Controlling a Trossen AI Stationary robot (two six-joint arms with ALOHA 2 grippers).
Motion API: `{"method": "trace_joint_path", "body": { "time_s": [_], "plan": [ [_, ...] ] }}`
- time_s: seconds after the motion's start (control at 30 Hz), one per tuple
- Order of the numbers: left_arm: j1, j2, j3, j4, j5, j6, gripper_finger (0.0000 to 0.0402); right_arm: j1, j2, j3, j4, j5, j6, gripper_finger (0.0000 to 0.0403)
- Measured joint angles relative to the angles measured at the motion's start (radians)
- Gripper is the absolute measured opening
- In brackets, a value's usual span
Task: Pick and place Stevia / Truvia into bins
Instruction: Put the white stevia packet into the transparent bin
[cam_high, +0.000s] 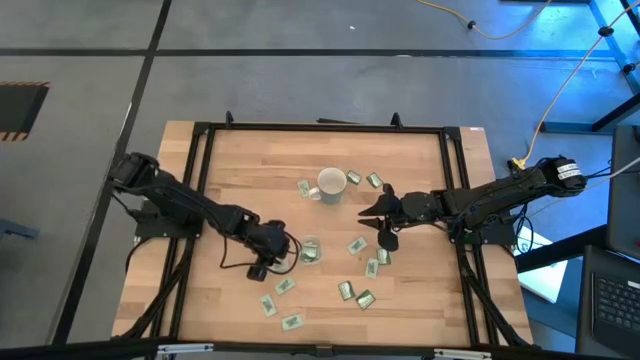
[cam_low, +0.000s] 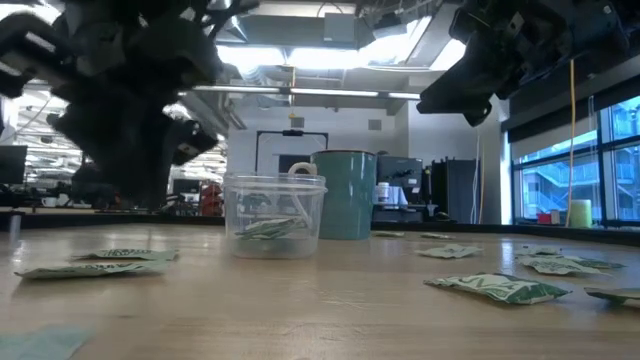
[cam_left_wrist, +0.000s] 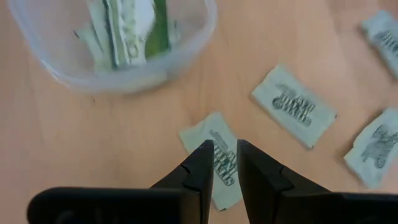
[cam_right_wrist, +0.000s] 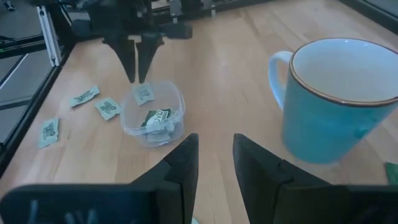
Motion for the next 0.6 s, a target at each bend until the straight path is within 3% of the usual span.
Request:
{"method": "trace_joint_path", "body": {
  "time_s": [0.37, 0.6],
  "plan": [
    [-0.004, 0.109, 0.002, 0.032, -0.008, -0.04, 0.0113, 0.0, 0.0, 0.0, 0.0, 0.0, 0.0, 0.0104],
    [-0.006, 0.136, 0.005, 0.026, -0.03, -0.04, 0.0089, 0.0, 0.0, 0.0, 0.0, 0.0, -0.003, 0.0104]
  ]
}}
